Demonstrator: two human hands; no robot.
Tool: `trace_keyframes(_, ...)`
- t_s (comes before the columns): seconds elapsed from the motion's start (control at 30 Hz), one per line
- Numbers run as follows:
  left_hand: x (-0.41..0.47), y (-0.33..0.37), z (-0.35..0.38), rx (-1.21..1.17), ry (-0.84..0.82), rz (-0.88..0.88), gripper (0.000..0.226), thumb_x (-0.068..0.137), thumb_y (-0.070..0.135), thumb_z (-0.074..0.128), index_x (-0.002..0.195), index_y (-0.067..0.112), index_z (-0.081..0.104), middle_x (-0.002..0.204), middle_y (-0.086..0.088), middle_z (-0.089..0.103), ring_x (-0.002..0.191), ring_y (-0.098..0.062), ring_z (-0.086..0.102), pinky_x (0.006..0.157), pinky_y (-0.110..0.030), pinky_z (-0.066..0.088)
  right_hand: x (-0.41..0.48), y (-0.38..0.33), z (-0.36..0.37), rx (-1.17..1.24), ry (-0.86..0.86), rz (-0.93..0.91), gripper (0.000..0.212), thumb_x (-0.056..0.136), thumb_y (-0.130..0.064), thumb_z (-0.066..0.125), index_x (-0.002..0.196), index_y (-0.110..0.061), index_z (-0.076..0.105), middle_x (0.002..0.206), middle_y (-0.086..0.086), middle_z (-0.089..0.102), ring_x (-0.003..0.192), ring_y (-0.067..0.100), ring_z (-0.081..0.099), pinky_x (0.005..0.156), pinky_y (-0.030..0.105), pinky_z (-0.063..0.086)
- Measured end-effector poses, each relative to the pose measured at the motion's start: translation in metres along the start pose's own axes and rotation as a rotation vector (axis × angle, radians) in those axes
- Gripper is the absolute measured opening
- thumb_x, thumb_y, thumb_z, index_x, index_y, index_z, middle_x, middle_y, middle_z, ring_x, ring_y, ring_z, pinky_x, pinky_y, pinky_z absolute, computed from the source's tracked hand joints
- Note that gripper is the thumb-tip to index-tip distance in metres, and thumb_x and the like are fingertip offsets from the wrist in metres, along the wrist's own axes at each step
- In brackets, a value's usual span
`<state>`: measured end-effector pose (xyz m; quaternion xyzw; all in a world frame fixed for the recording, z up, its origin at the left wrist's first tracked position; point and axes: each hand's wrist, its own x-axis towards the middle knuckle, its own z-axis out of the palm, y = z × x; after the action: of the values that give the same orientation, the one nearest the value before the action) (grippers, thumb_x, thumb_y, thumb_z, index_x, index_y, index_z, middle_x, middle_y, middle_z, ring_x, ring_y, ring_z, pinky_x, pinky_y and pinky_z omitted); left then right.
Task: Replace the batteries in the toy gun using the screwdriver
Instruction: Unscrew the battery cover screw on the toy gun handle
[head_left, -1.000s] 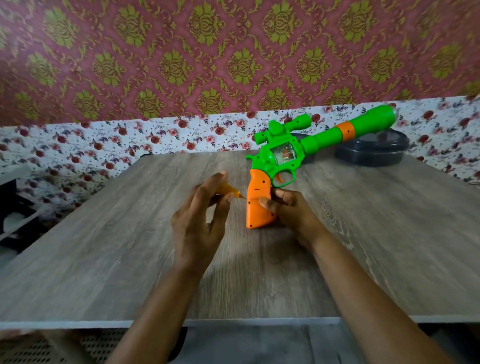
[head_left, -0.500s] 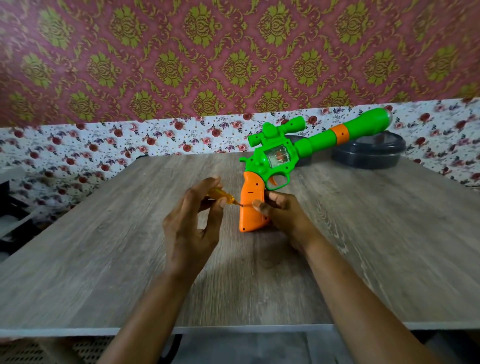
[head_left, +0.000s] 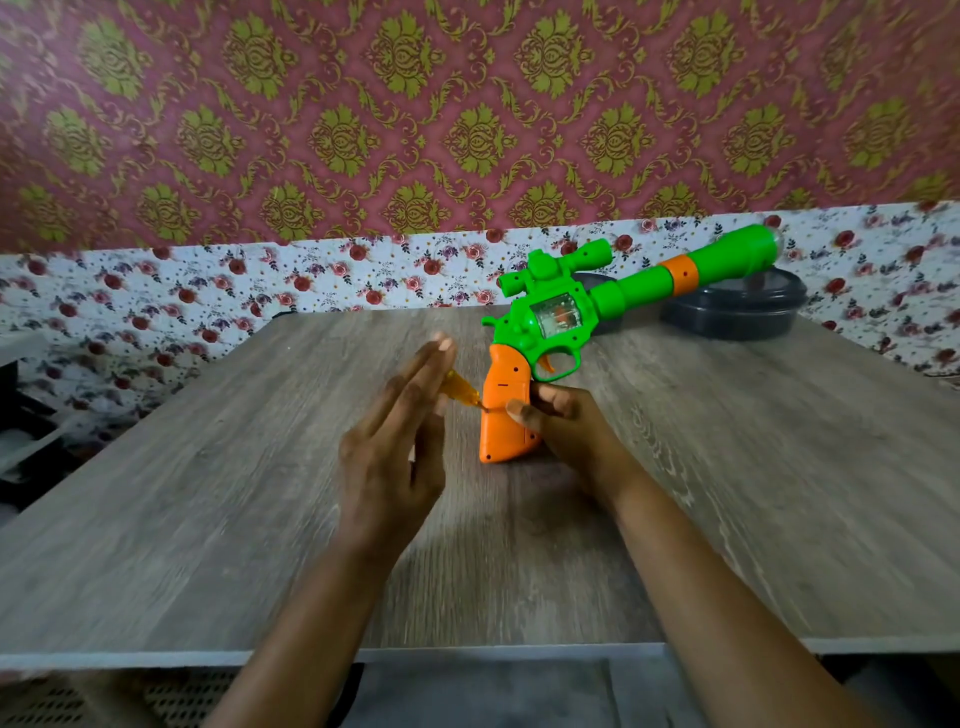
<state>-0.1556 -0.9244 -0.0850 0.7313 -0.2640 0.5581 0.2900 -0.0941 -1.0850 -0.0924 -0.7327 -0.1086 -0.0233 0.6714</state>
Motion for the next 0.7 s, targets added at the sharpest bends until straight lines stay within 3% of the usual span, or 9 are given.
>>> trace_keyframes(0.1, -0.0006, 0.0006, 0.0004, 0.010, 0.018, 0.022, 0.033, 0.094, 0.003, 0.046, 0.127, 0.004, 0.047, 0.124, -0.007, 0.056, 0.106, -0.012, 0.061, 0.088, -0.006, 0.044, -0.0012, -0.0013, -0.0004, -0.017, 0.002, -0.007, 0.025, 0.088, -0.003, 0.056, 0.111, 0.001, 0.062, 0.114, 0.022, 0.064, 0.110, 0.032, 0.059, 0.097, 0.043, 0.047)
trace_keyframes(0.2, -0.0008, 0.0012, 0.0010, 0.023, 0.010, 0.027, 0.031, 0.092, 0.005, 0.049, 0.123, 0.007, 0.050, 0.110, -0.010, 0.064, 0.088, -0.008, 0.061, 0.075, -0.004, 0.042, -0.0026, -0.0031, -0.0002, -0.025, 0.004, -0.007, 0.026, 0.088, -0.004, 0.055, 0.113, -0.002, 0.062, 0.115, 0.018, 0.064, 0.105, 0.022, 0.061, 0.087, 0.028, 0.048)
trace_keyframes(0.3, -0.0021, 0.0021, 0.0025, -0.004, 0.045, 0.035, 0.023, 0.089, 0.016, 0.057, 0.111, 0.008, 0.054, 0.096, -0.006, 0.064, 0.082, -0.008, 0.058, 0.074, -0.007, 0.043, -0.0032, -0.0034, -0.0006, -0.022, -0.013, -0.022, 0.028, 0.089, -0.004, 0.055, 0.116, -0.001, 0.060, 0.114, 0.015, 0.064, 0.099, 0.016, 0.059, 0.077, 0.015, 0.048)
trace_keyframes(0.43, -0.0025, 0.0013, 0.0035, -0.006, 0.106, 0.023, 0.024, 0.085, 0.029, 0.065, 0.089, 0.012, 0.048, 0.088, 0.000, 0.050, 0.073, -0.006, 0.051, 0.067, -0.008, 0.038, -0.0030, -0.0034, -0.0012, -0.043, -0.025, -0.038, 0.030, 0.089, -0.006, 0.055, 0.118, -0.001, 0.058, 0.117, 0.015, 0.063, 0.103, 0.020, 0.060, 0.086, 0.025, 0.048)
trace_keyframes(0.57, -0.0018, 0.0049, 0.0030, -0.143, 0.097, -0.046, 0.028, 0.079, 0.016, 0.069, 0.095, 0.012, 0.046, 0.090, -0.003, 0.058, 0.075, -0.004, 0.057, 0.067, -0.007, 0.048, -0.0025, -0.0035, -0.0013, -0.069, -0.031, -0.049, 0.029, 0.089, -0.007, 0.055, 0.117, -0.003, 0.059, 0.116, 0.014, 0.064, 0.099, 0.018, 0.059, 0.086, 0.026, 0.048)
trace_keyframes(0.63, -0.0014, 0.0064, 0.0024, -0.119, 0.106, -0.069, 0.030, 0.078, 0.013, 0.068, 0.097, 0.012, 0.046, 0.088, 0.001, 0.055, 0.076, -0.002, 0.055, 0.069, -0.004, 0.045, -0.0026, -0.0038, -0.0014, -0.080, -0.030, -0.060, 0.028, 0.089, -0.007, 0.055, 0.116, -0.002, 0.060, 0.113, 0.015, 0.064, 0.097, 0.017, 0.059, 0.081, 0.020, 0.048)
trace_keyframes(0.7, -0.0008, 0.0053, 0.0012, -0.067, 0.090, -0.053, 0.022, 0.081, 0.014, 0.066, 0.096, 0.013, 0.050, 0.089, 0.004, 0.053, 0.076, -0.001, 0.053, 0.070, -0.003, 0.043, -0.0020, -0.0033, -0.0016, -0.088, -0.023, -0.063, 0.027, 0.088, -0.006, 0.055, 0.115, -0.002, 0.060, 0.113, 0.016, 0.064, 0.097, 0.017, 0.059, 0.084, 0.026, 0.050)
